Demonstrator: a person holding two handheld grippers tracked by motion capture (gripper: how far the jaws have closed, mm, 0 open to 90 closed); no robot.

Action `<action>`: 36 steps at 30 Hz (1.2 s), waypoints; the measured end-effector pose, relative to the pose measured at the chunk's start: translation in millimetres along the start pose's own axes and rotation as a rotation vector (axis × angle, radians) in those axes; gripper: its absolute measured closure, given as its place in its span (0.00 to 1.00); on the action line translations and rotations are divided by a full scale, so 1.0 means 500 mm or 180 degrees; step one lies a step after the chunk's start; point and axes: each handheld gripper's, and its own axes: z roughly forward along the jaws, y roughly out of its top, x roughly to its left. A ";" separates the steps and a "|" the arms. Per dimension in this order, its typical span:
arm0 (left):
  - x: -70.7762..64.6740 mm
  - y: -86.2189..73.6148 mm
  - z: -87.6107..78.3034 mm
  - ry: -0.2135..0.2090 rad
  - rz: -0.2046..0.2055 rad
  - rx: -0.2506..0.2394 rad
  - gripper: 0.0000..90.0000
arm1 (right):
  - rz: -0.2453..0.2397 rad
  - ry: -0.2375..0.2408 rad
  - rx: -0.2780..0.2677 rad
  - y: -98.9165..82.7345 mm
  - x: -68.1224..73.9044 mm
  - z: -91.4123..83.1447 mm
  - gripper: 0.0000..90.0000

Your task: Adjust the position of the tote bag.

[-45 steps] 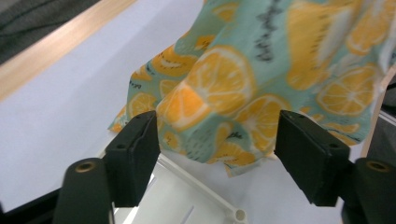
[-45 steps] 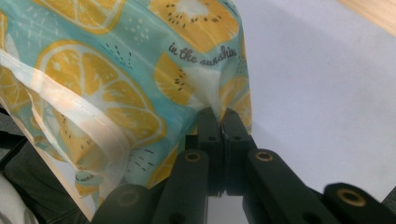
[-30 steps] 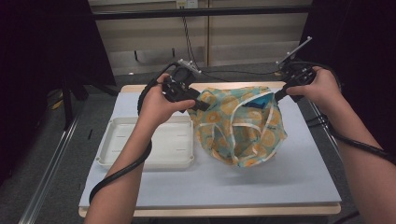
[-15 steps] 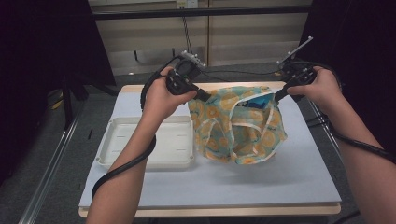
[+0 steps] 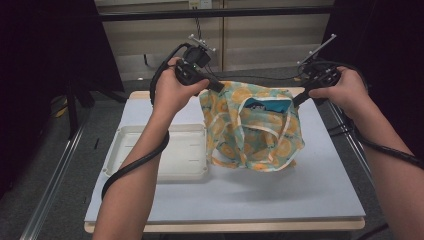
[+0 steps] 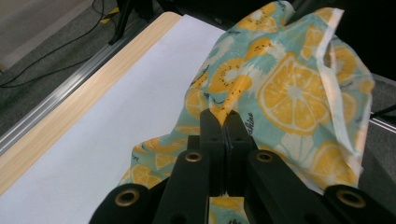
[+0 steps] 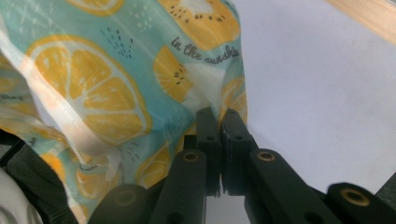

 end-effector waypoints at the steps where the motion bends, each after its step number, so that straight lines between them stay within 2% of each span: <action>1: 0.003 0.001 0.008 -0.0022 -0.0024 0.0054 0.99 | -0.0005 -0.0002 0.0010 -0.001 -0.001 0.003 0.98; 2: 0.003 0.001 0.016 -0.0019 -0.0065 0.0078 0.98 | 0.0004 -0.0009 0.0025 -0.002 -0.001 0.007 0.98; 4: 0.005 -0.001 0.029 -0.0026 -0.0020 0.0209 0.98 | -0.0007 0.0019 0.0056 -0.006 -0.004 0.020 0.96; 7: 0.006 -0.006 0.044 -0.0080 -0.0044 0.0271 0.98 | -0.0004 0.0027 0.0079 -0.009 -0.005 0.026 0.93; 13: 0.004 -0.009 0.049 -0.0073 -0.0004 0.0355 0.98 | -0.0014 -0.0045 0.0058 -0.018 -0.008 0.012 0.80; 15: 0.004 -0.010 0.049 -0.0071 -0.0020 0.0342 0.98 | -0.0022 -0.0075 0.0053 -0.023 -0.008 -0.001 0.76; 16: 0.003 -0.010 0.049 -0.0062 -0.0022 0.0338 0.97 | -0.0010 -0.0114 0.0024 -0.028 -0.006 -0.011 0.69; 17: 0.003 -0.010 0.049 -0.0057 -0.0026 0.0329 0.97 | -0.0010 -0.0114 0.0024 -0.028 -0.006 -0.011 0.69; 23: -0.002 -0.010 0.050 -0.0022 -0.0035 0.0330 0.97 | -0.0004 -0.0039 0.0024 -0.039 0.001 -0.036 0.55; 26: -0.003 -0.012 0.051 -0.0027 -0.0067 0.0344 0.97 | -0.0083 -0.0018 0.0026 -0.040 0.015 -0.044 0.51; 29: -0.003 -0.012 0.049 -0.0017 -0.0021 0.0365 0.97 | -0.0140 -0.0035 0.0041 -0.043 0.021 -0.047 0.48; 34: -0.005 -0.013 0.047 -0.0010 -0.0039 0.0340 0.97 | -0.0216 -0.0015 0.0064 -0.044 0.038 -0.049 0.43; 36: -0.004 -0.013 0.046 -0.0007 -0.0023 0.0356 0.97 | -0.0184 -0.0001 0.0074 -0.043 0.042 -0.049 0.42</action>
